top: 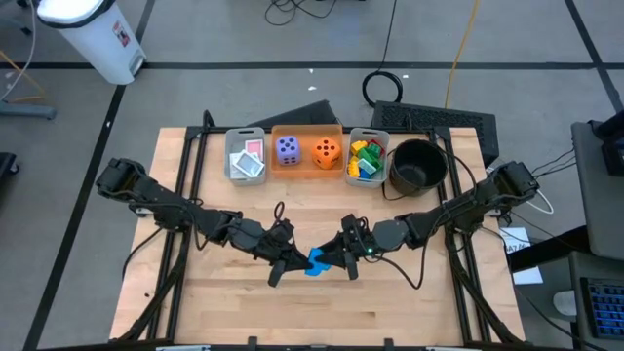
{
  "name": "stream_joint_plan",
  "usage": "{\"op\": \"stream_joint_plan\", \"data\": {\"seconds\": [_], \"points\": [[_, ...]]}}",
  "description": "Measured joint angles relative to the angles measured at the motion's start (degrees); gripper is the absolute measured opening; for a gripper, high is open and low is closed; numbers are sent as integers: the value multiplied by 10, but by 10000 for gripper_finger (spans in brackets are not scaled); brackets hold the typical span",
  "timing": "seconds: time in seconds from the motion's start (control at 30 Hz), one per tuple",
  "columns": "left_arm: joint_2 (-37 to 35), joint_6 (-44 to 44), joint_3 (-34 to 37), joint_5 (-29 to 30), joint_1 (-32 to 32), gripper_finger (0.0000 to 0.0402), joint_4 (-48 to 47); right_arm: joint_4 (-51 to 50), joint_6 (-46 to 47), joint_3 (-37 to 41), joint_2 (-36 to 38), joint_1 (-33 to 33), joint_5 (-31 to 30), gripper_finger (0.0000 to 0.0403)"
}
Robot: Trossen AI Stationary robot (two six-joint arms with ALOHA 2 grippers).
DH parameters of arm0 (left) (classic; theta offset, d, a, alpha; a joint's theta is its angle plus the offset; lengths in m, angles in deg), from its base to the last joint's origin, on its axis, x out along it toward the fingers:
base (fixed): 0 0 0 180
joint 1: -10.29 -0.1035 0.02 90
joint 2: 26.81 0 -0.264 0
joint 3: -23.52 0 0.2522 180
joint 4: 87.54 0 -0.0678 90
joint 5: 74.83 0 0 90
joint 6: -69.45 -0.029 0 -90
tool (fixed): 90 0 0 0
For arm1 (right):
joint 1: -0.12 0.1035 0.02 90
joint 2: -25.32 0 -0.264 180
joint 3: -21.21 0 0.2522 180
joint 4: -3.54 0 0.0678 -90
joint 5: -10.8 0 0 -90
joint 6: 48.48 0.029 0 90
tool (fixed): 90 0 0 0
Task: Pick & Place Toys
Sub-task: Put the blue game piece into the right gray bin
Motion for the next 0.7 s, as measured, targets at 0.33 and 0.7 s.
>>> {"op": "stream_joint_plan", "data": {"seconds": [0.33,0.7], "points": [[0,10,0,-35,-15,31,5,5,-1,0,0,-1,2,126],[-12,41,0,-182,-79,150,42,32,-15,0,1,-18,4,125]]}}
